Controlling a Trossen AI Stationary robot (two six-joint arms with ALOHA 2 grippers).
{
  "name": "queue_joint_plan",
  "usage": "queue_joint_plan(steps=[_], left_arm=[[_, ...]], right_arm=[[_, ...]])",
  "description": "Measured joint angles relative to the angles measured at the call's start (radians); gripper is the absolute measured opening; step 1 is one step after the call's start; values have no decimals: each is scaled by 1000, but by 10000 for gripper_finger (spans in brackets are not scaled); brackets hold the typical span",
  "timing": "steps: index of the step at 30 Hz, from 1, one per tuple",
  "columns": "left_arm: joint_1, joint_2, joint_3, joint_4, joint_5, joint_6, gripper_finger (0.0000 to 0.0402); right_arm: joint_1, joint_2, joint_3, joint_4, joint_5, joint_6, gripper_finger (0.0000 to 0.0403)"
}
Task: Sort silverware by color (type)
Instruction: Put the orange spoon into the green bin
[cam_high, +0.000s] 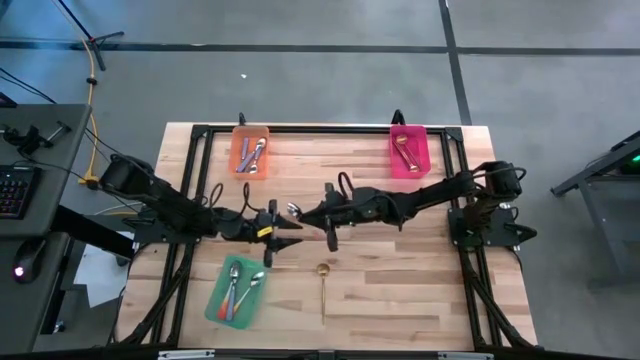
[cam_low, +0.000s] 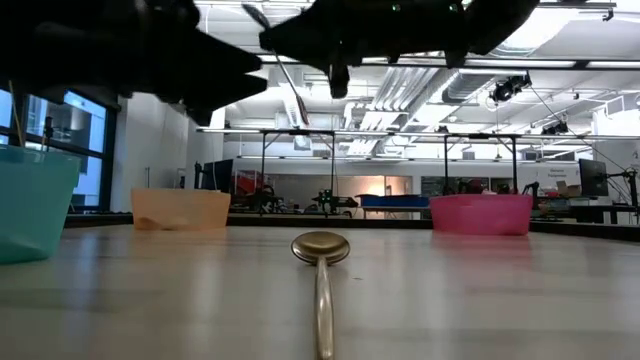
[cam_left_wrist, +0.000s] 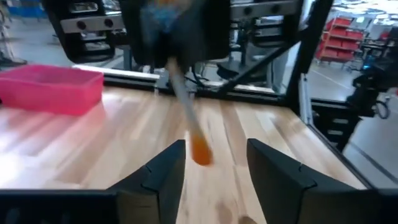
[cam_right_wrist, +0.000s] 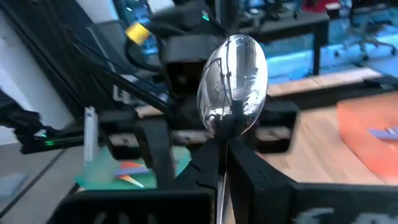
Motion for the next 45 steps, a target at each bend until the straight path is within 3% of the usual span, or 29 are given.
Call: queue_joint_plan(steps=[5,12,16,22,27,30,34,38,41,45], left_arm=[[36,27,61,0,8,36,175],[78,27,107,18,135,70,168],[90,27,116,17,143,112,126],[92,27,116,15,155,190,15],[109,26,116,16,157,197,8],[136,3,116,-30,160,190,6],[180,-100,116,-226,156,168,4],[233,-269,115,-538,153,115,4],[318,-420,127,-839,136,23,4],[534,-563,243,-1407,133,-83,4]], right_arm=[[6,-1,1,47,-31,-31,0],[17,-1,1,63,-31,-52,0],[16,-1,1,72,-31,-70,0],[19,-1,1,72,-33,-81,0],[18,-2,1,77,-31,-77,3],[15,-24,1,37,-4,-79,26],[-4,-118,2,-145,97,-118,70],[-33,-271,2,-399,165,-136,91],[-40,-374,3,-574,221,-156,80],[-38,-458,3,-755,301,-150,26]])
